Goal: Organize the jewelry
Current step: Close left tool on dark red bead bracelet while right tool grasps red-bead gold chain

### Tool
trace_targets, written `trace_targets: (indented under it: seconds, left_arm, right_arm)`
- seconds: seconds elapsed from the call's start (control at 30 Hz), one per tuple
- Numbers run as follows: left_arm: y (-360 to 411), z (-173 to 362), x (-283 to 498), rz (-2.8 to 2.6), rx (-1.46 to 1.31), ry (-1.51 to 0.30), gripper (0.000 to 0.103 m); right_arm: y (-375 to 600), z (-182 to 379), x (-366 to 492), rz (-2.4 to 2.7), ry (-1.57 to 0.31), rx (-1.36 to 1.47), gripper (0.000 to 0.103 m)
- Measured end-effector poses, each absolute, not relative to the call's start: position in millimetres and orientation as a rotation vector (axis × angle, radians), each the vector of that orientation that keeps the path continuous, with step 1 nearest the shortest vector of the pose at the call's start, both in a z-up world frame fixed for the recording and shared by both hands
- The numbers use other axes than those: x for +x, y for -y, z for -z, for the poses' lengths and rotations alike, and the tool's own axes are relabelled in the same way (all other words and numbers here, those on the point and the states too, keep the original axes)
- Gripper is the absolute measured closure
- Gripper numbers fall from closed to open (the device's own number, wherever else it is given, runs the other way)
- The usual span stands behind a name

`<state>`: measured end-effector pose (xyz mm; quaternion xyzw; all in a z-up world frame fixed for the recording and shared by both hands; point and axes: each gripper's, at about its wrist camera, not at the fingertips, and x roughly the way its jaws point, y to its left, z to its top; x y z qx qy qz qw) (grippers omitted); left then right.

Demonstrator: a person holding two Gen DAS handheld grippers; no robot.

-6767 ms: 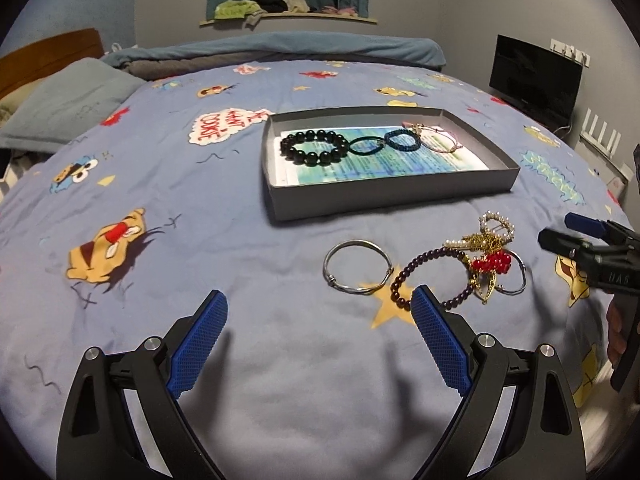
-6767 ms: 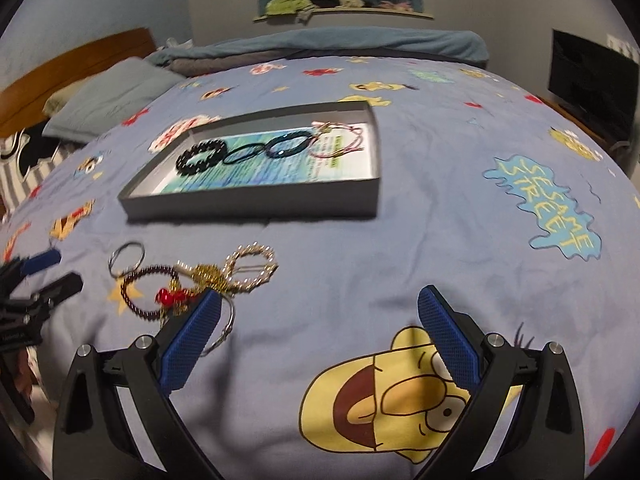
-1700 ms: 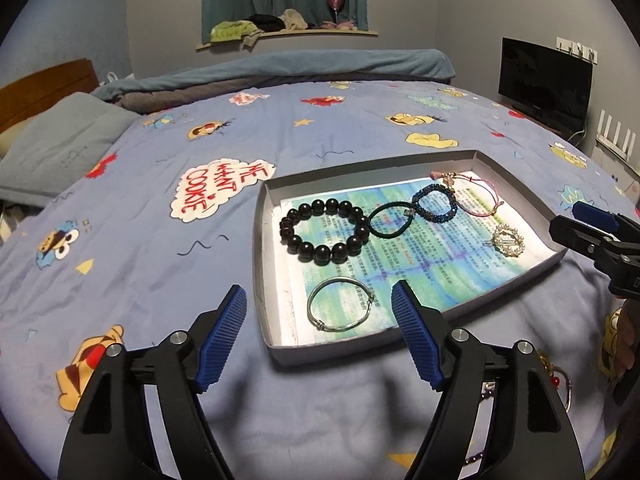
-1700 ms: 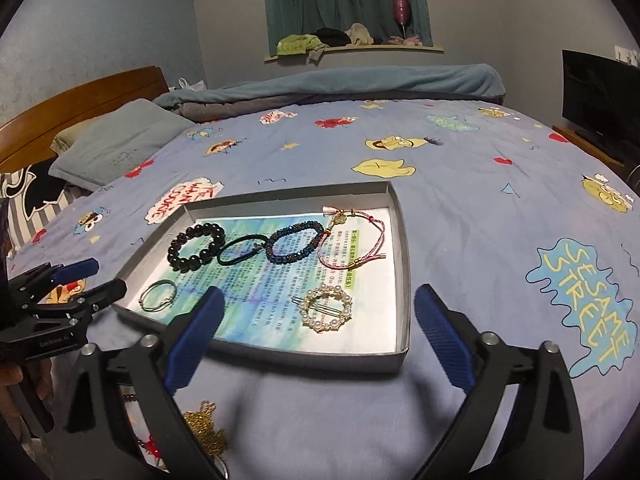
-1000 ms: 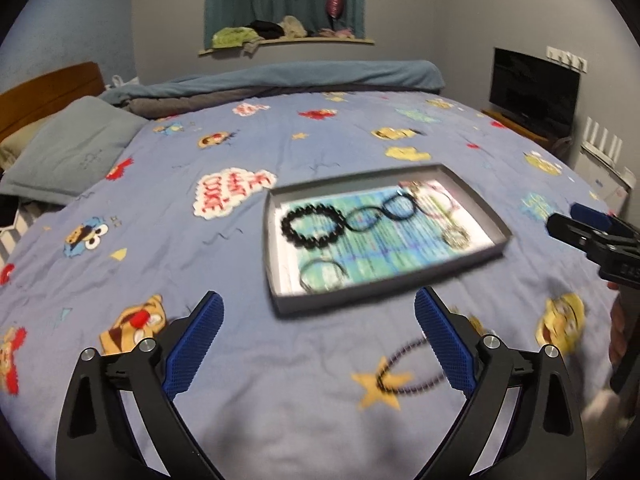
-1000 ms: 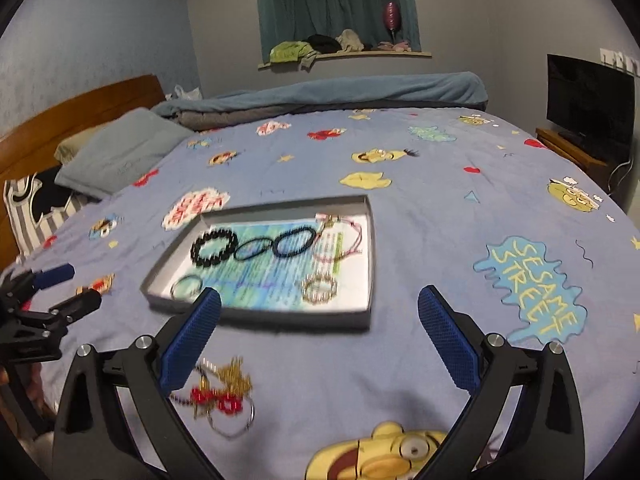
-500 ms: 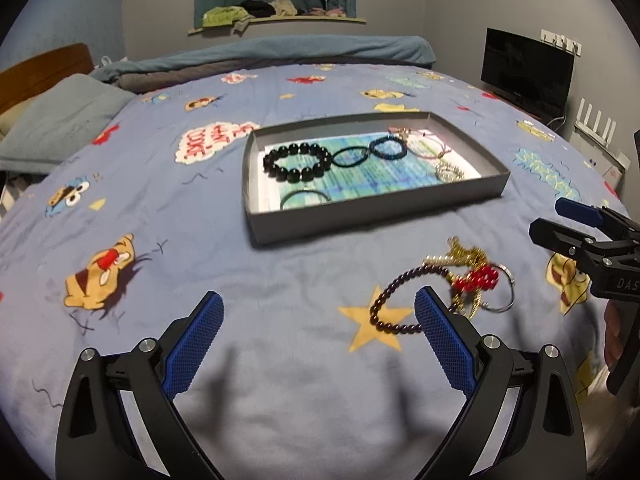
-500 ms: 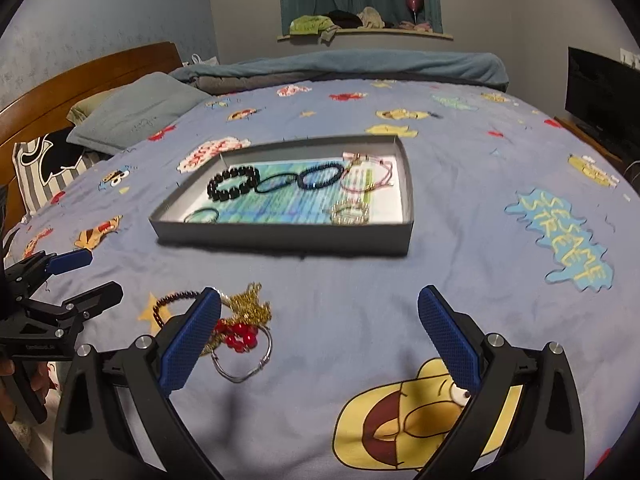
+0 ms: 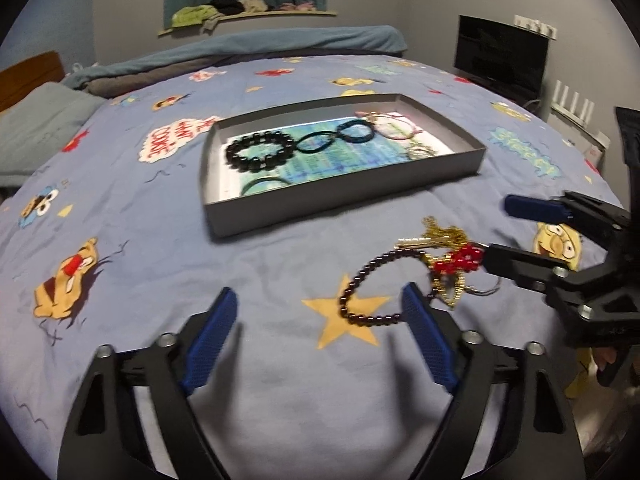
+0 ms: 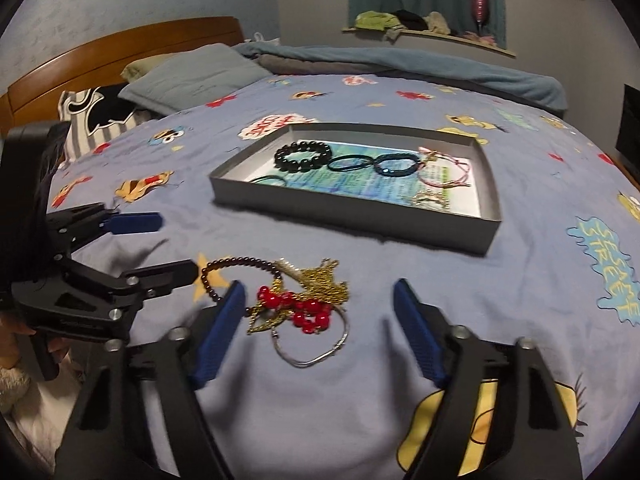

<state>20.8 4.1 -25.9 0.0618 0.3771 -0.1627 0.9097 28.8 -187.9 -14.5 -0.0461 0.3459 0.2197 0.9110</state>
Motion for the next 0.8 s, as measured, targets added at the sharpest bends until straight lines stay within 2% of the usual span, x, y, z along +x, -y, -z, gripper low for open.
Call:
trace_targets:
  seconds: [0.07,0.2,0.3,0.53,0.7,0.8]
  left_arm:
    - [0,30,23,0.354,0.145,-0.792,0.039]
    - [5,39,29,0.382,0.159,-0.818,0.061]
    - [5,41,32,0.403,0.146,-0.826,0.068]
    - [15,50,37,0.422,0.194,-0.832,0.072]
    - [16,50,35,0.421,0.244,-0.825,0.095]
    - [17,48,32,0.416,0.261,-0.814,0.097]
  right_arm:
    - [185,16,29,-0.479,-0.725,-0.093,0.051]
    - [175,17,25,-0.542,-0.731,-0.112,0.059]
    - [166,18,22,-0.554,-0.711,-0.163,0.062]
    - [153,25,24,-0.550,-0.706,-0.241,0.071]
    - [147,32,24,-0.536,-0.710,-0.309,0.083]
    - [150,30,25,-0.525,-0.710,-0.293,0.086]
